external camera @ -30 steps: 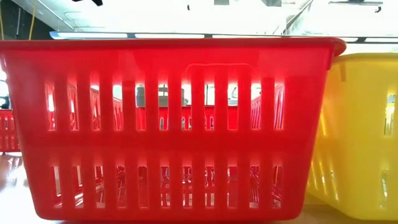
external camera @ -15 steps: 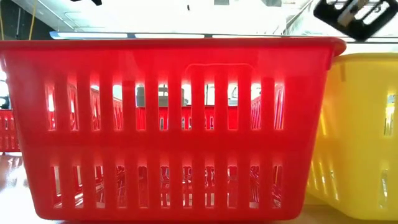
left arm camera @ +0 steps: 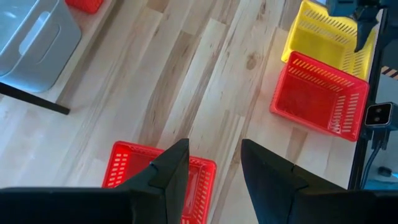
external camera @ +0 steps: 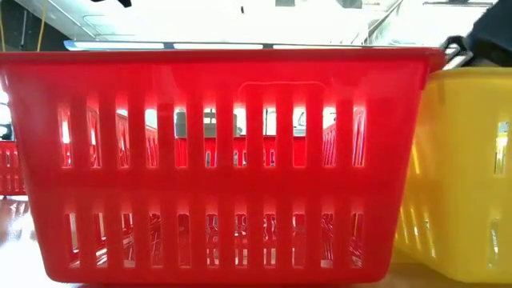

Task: Stack baskets on shelf by color
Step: Stack the bottom yellow bin on top of the yellow bin

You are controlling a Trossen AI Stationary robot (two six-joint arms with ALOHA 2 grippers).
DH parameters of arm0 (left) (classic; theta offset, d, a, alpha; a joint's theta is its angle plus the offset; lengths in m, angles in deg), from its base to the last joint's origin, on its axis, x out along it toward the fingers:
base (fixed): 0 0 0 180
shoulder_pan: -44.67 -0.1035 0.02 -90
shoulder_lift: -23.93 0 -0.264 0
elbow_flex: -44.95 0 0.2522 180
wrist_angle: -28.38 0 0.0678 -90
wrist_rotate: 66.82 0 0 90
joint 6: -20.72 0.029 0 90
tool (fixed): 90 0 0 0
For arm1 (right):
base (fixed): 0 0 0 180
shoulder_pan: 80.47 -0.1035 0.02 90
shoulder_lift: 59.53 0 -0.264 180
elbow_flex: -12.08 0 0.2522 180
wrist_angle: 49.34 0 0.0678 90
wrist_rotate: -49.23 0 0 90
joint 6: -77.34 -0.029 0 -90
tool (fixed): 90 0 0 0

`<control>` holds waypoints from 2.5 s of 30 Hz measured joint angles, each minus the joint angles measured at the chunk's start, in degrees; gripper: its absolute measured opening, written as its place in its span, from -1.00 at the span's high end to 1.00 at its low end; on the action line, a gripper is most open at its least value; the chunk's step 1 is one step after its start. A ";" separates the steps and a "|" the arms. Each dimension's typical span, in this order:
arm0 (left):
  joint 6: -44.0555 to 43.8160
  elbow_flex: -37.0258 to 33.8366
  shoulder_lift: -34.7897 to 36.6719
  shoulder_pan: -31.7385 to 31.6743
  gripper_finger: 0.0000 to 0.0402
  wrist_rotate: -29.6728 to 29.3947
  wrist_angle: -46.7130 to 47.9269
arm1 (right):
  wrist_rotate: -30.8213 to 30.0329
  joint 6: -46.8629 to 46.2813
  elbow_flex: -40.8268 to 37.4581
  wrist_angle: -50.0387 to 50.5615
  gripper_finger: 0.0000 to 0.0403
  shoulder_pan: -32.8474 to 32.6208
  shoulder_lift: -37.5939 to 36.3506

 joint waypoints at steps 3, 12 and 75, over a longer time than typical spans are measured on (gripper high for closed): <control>0.01 0.00 0.00 0.00 0.33 -0.02 0.00 | 0.33 -1.26 0.00 0.15 0.42 0.00 1.24; 0.04 0.00 0.00 -0.02 0.33 -0.04 0.00 | 0.60 -2.65 0.00 0.09 0.80 0.00 2.24; 6.02 0.00 0.01 -2.90 0.33 -18.96 -0.36 | -16.11 60.90 -0.50 34.02 1.00 57.91 -30.73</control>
